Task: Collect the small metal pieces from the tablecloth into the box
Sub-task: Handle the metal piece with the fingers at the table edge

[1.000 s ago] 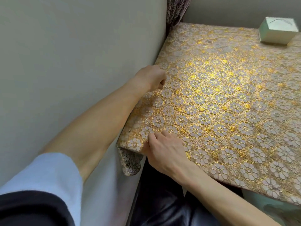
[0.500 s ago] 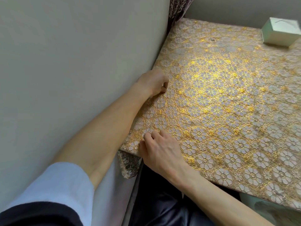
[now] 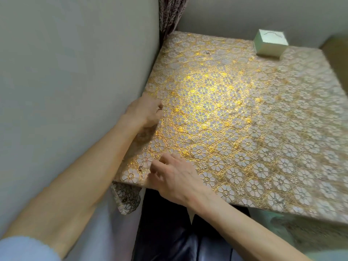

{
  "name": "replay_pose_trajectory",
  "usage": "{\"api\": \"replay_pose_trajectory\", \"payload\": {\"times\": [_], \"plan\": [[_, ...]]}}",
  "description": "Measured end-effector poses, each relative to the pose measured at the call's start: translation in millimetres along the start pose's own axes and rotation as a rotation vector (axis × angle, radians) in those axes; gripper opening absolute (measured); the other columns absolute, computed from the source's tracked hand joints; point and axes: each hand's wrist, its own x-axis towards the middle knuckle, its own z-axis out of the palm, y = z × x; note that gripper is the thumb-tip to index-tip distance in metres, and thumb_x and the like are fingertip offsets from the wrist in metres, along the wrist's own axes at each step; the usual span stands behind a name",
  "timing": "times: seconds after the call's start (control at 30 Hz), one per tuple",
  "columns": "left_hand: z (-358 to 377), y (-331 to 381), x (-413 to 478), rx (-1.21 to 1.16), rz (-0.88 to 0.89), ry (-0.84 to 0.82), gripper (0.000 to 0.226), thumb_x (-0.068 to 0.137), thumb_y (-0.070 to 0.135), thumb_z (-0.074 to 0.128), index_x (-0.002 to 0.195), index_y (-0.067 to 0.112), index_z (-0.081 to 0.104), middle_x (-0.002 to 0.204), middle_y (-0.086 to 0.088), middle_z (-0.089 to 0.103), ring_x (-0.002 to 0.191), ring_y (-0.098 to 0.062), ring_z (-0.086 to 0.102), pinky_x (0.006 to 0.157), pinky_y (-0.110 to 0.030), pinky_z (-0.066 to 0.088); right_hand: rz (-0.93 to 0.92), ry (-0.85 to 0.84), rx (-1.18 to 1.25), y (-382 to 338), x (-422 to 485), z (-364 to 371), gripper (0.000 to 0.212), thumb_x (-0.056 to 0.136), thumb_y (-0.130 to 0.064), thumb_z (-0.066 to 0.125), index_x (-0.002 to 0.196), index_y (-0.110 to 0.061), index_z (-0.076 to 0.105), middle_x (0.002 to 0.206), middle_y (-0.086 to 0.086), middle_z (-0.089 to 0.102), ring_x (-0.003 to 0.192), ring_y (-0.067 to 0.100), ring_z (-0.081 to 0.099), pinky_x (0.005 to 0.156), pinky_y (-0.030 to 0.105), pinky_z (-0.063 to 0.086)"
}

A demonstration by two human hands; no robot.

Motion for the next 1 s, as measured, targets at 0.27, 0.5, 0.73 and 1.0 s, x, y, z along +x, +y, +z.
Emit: {"api": "replay_pose_trajectory", "payload": {"times": [0.27,0.5,0.73,1.0], "plan": [[38,61,-59,-0.144,0.106,0.039,0.042,0.1,0.042,0.051,0.139,0.026,0.058,0.147,-0.002,0.052,0.136,-0.024,0.046,0.115,-0.042,0.035,0.115,0.177,0.009,61,-84,-24,0.017,0.096,-0.034,0.059,0.105,-0.025,0.07,0.115,-0.01,0.065,0.104,0.013,0.055,0.086,0.026,0.049],[85,121,-99,-0.131,0.182,0.021,0.069,0.089,0.064,0.026,0.15,0.036,0.041,0.164,-0.003,0.029,0.152,-0.024,0.022,0.125,-0.048,0.015,0.365,0.316,-0.003,110,-162,-49,0.019,0.094,-0.033,0.061,0.106,-0.024,0.072,0.115,-0.012,0.065,0.104,0.012,0.058,0.089,0.03,0.051],[113,156,-130,-0.121,0.168,0.112,0.068,0.096,0.067,0.013,0.158,0.038,0.019,0.168,0.004,0.008,0.156,-0.016,0.002,0.126,-0.052,0.003,0.773,0.574,0.192,128,-217,-68,0.023,0.086,-0.017,0.077,0.103,-0.029,0.07,0.103,-0.021,0.06,0.098,0.012,0.061,0.076,0.034,0.056],[117,157,-131,-0.164,0.158,0.171,0.064,0.097,0.064,0.03,0.154,0.037,0.035,0.165,0.003,0.025,0.154,-0.016,0.017,0.126,-0.049,0.008,0.988,0.622,0.193,124,-229,-48,0.016,0.084,-0.036,0.078,0.093,-0.026,0.07,0.096,-0.003,0.061,0.094,0.02,0.054,0.086,0.033,0.043]]}}
